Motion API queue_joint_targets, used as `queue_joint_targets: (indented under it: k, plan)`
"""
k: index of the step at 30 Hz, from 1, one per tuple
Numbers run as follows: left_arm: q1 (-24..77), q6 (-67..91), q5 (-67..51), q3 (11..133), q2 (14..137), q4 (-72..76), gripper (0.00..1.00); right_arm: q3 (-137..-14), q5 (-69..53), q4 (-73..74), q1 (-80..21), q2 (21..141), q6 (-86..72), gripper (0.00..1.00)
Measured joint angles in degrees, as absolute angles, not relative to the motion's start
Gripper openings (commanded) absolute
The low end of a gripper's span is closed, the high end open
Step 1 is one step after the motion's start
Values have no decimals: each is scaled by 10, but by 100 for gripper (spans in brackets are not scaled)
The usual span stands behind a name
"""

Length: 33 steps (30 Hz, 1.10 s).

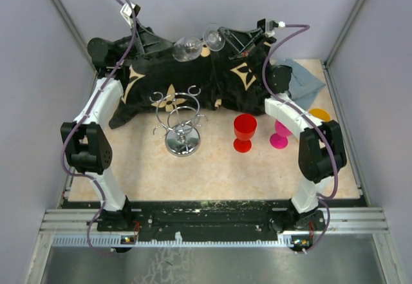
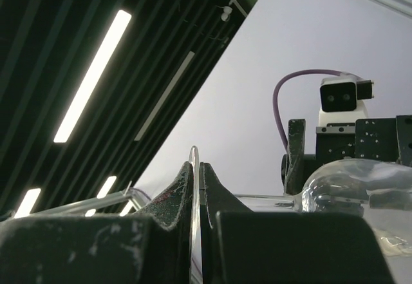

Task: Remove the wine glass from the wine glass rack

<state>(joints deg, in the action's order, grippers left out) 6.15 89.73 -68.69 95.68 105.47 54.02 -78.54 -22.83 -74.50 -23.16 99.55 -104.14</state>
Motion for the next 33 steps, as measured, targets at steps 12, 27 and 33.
queue_joint_targets:
  k: [12, 27, 33]
  plan:
    - [76, 927, -682, 956, 1047, 577, 100, -783, -188, -813, -239, 1019, -1072, 0]
    - [78, 947, -681, 945, 1013, 582, 64, -746, -143, -859, -246, 1019, -1089, 0]
    - [76, 954, -682, 944, 1000, 584, 29, -729, -117, -865, -246, 1019, -1101, 0]
